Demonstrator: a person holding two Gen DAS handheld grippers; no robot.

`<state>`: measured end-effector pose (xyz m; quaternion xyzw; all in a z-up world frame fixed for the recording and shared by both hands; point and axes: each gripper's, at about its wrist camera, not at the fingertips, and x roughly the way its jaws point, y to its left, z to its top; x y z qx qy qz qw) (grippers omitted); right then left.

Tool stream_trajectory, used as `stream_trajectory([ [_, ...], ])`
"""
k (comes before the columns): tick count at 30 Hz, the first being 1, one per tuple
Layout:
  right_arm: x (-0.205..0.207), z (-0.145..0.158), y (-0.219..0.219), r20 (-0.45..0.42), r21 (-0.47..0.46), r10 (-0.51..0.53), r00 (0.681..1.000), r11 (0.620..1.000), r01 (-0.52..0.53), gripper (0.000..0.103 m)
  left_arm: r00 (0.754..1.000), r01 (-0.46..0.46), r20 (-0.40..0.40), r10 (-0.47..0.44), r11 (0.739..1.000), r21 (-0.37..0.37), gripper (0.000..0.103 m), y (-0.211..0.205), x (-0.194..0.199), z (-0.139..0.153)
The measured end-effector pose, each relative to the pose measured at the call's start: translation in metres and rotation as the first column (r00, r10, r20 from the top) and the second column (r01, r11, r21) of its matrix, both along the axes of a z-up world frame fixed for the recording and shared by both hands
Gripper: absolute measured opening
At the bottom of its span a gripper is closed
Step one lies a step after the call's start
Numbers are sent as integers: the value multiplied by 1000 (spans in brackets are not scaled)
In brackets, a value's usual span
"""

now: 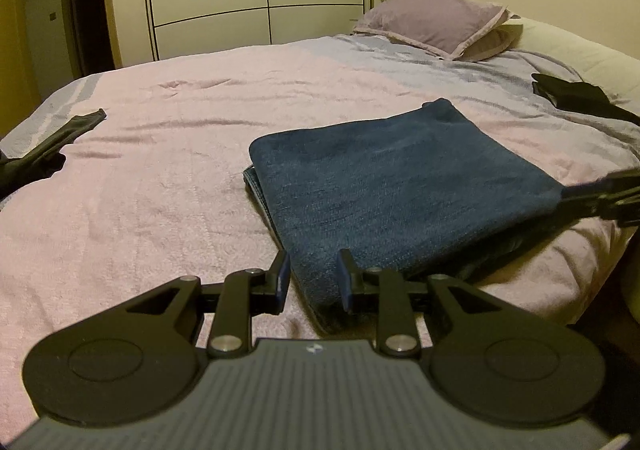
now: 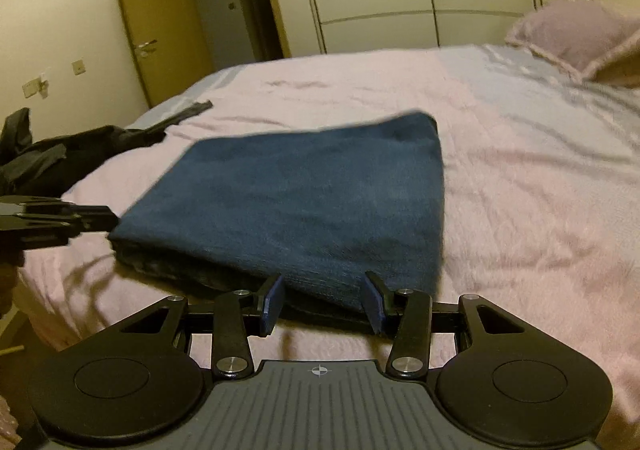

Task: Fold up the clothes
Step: 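Lift the folded jeans with both grippers and carry them toward the pillows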

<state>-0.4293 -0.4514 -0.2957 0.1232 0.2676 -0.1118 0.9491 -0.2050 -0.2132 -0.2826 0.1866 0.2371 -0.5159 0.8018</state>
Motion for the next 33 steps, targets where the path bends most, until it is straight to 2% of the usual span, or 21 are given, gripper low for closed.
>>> stream_trajectory([
  [3,2,8,22,-38,-169,74,997,982,-79,51,1000,1,13,-1,1000,14,22,-2,-1,1],
  [4,5,8,30,-65,-236,100,993,965,-113,59,1000,1,17,-2,1000,19,22,-3,-2,1],
  [5,7,5,38,-96,-304,126,987,941,-149,64,1000,0,21,-1,1000,24,22,-4,-2,2],
  [8,13,-6,56,-179,-446,174,968,863,-238,66,1000,-2,25,1,999,35,24,-5,-2,3],
  [11,19,-17,66,-239,-538,197,951,789,-298,66,999,-2,36,0,999,46,27,-6,-2,5],
  [13,24,-23,70,-274,-580,206,939,744,-332,66,999,0,41,-2,999,52,27,-6,-2,5],
  [23,46,-55,76,-415,-683,218,883,567,-461,66,999,2,46,-4,999,55,27,-6,-4,5],
  [25,49,-60,77,-431,-700,217,876,532,-476,66,998,6,63,-10,998,58,29,-7,-5,5],
  [26,51,-62,77,-435,-706,217,874,521,-480,66,995,9,95,-15,998,61,36,-7,-7,7],
  [27,54,-62,76,-437,-709,217,873,515,-483,66,989,21,147,-30,998,58,47,-4,-11,8],
  [28,56,-62,74,-439,-708,219,872,513,-485,66,979,33,199,-44,998,56,55,-1,-15,10],
  [29,58,-60,72,-436,-707,220,872,516,-484,66,965,51,254,-63,997,53,69,2,-20,12],
  [30,61,-58,69,-430,-706,221,875,522,-479,66,940,100,325,-109,994,44,77,8,-28,14],
  [31,63,-56,67,-425,-704,222,878,528,-474,63,914,144,376,-151,988,46,80,13,-36,15],
  [32,65,-53,64,-421,-697,229,878,538,-474,49,877,194,435,-203,979,66,85,17,-45,15],
  [33,66,-49,62,-418,-683,243,875,552,-479,43,839,229,484,-247,969,96,88,19,-54,12],
])
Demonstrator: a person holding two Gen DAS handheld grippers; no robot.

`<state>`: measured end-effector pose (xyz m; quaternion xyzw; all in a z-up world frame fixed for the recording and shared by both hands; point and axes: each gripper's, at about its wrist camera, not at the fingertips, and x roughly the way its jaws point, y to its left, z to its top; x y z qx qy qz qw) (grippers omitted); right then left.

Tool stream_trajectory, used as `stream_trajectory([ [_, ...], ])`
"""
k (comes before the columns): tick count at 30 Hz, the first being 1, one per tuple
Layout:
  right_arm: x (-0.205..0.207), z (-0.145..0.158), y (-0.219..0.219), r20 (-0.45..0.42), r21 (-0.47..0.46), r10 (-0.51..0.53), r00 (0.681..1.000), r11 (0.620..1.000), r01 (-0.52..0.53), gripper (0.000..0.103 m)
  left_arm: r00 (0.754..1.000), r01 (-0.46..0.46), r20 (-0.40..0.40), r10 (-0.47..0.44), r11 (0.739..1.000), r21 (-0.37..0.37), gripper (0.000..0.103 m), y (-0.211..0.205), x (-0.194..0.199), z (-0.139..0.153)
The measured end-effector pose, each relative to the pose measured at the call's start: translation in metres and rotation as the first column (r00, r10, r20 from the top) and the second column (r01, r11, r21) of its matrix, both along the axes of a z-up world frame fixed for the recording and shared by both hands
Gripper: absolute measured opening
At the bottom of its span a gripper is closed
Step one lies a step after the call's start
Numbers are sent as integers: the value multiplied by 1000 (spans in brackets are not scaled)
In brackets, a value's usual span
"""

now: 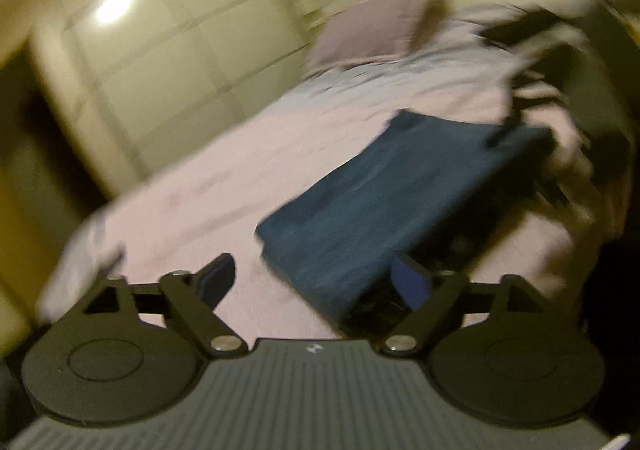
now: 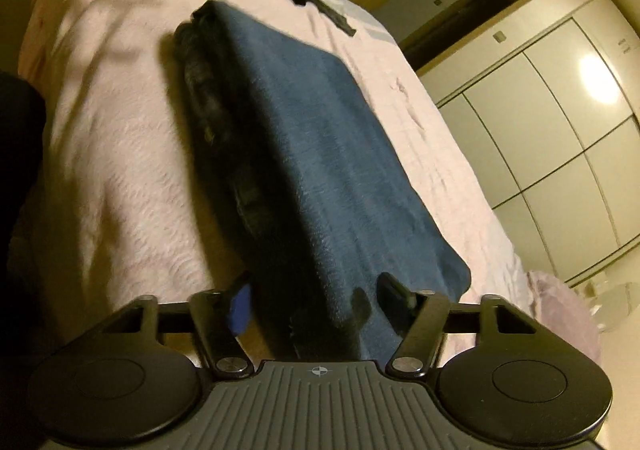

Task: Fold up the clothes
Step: 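Lift the folded jeans with both grippers and carry them toward the pillows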

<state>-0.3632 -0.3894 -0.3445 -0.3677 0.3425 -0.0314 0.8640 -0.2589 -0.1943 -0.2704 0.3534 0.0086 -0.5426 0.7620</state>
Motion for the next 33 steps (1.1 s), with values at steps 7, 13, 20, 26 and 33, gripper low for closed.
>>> stream_trajectory([
  [7,5,36,-12,38,114,0,999,993,-4,36,946,80,296,-135,979,189,92,-34,-35,-44],
  [13,19,62,-20,27,191,3,1000,982,-8,35,904,58,401,-150,971,233,91,-84,-37,-68],
  [20,17,65,-21,37,194,14,999,981,-21,36,918,42,370,-146,961,275,47,-105,-17,-73],
  [26,-13,12,13,48,-72,138,989,988,-135,65,940,78,297,-169,952,295,42,-103,-4,-63],
  [33,1,-18,3,86,-251,149,985,960,-123,67,949,124,239,-207,939,320,43,-106,5,-59],
])
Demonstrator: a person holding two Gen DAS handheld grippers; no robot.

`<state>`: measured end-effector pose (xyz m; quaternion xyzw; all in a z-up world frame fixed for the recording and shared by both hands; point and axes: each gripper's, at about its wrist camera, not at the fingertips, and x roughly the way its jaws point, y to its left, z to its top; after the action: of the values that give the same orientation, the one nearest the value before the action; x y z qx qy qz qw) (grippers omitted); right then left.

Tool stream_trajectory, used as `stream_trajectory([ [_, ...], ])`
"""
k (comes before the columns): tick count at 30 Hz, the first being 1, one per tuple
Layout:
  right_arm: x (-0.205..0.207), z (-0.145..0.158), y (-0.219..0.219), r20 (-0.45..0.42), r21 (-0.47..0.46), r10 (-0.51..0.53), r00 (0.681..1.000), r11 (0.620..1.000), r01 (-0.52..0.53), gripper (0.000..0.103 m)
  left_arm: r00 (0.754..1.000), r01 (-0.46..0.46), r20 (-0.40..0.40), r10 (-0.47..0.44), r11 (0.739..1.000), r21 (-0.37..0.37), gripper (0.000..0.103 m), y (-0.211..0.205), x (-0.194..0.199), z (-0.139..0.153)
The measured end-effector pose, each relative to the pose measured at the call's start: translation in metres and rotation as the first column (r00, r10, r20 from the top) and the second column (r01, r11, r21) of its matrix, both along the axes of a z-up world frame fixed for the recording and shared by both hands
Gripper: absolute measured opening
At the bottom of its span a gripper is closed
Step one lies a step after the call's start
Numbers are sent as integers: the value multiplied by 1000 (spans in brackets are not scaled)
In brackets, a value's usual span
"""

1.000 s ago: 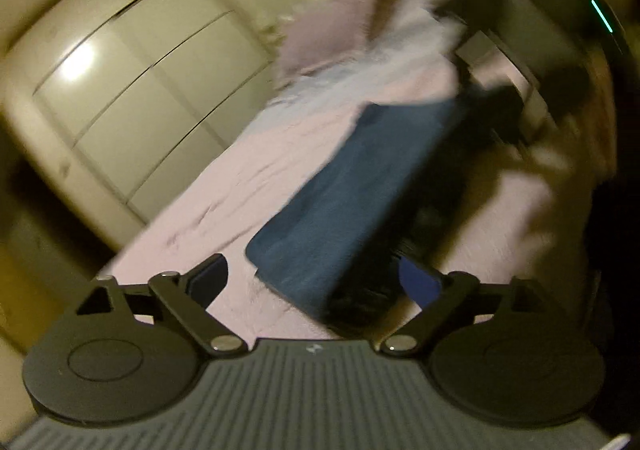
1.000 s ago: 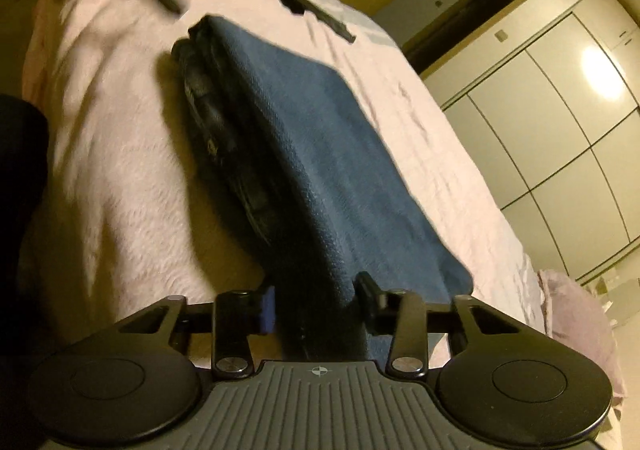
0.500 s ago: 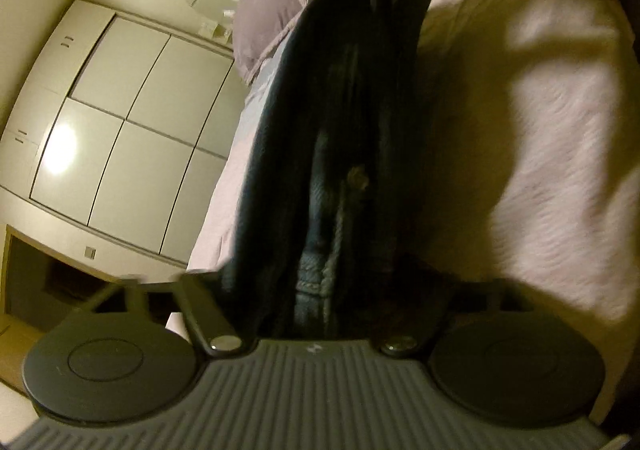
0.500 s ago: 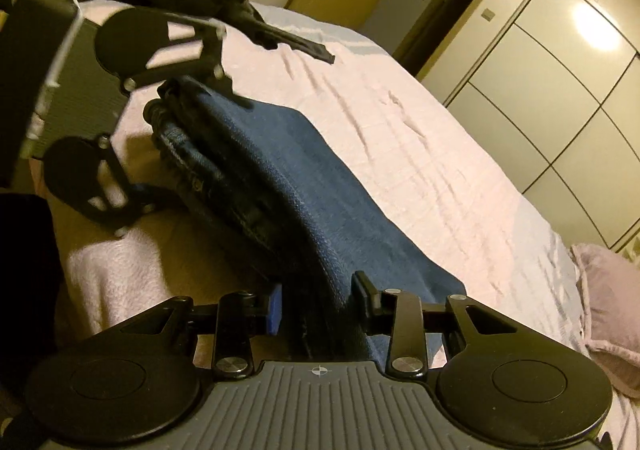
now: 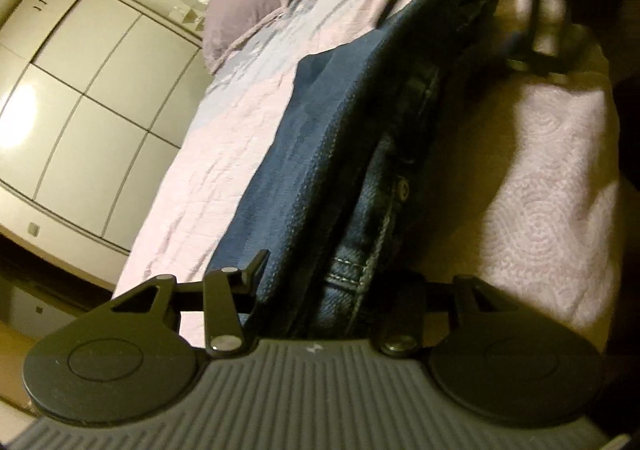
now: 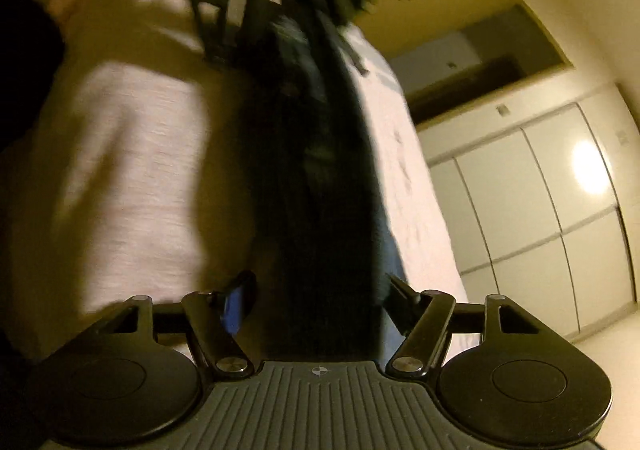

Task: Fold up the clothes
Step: 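Lift the folded jeans with both grippers and carry them toward the pillows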

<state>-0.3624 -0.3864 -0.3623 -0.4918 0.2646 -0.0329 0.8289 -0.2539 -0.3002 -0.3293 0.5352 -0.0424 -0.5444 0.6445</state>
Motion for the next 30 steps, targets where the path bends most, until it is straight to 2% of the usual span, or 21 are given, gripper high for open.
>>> stream_trajectory([
  [1,5,0,-4,16,-10,0,1000,1000,0,66,1000,10,-14,-10,1000,12,43,-1,2,1],
  [3,14,0,-13,0,12,23,1000,1000,-23,46,999,24,-46,-23,999,36,44,-3,8,7],
  [4,19,1,-16,-25,36,31,999,999,-30,32,998,29,-62,-26,998,49,44,-5,11,9],
  [5,22,3,-17,-46,53,38,998,998,-36,29,997,32,-75,-26,997,70,43,-8,13,14],
  [7,26,14,-18,-87,90,43,995,995,-35,27,994,37,-103,-26,993,109,42,-12,13,24],
  [10,37,49,-27,-181,161,36,983,987,-6,24,991,22,-135,0,986,167,39,-24,18,48],
  [13,56,100,-34,-280,215,25,960,976,37,23,980,0,-194,42,977,214,36,-37,25,94],
  [17,73,179,-45,-403,310,22,915,944,114,23,963,4,-260,72,960,278,35,-47,28,166],
  [21,75,244,-51,-522,386,44,852,903,190,23,934,50,-347,87,929,366,35,-55,27,221],
  [25,65,281,-53,-607,430,71,792,867,251,23,914,113,-400,69,903,414,35,-57,17,250],
  [30,50,308,-54,-637,443,44,770,838,319,23,903,182,-430,16,892,413,35,-69,4,270],
])
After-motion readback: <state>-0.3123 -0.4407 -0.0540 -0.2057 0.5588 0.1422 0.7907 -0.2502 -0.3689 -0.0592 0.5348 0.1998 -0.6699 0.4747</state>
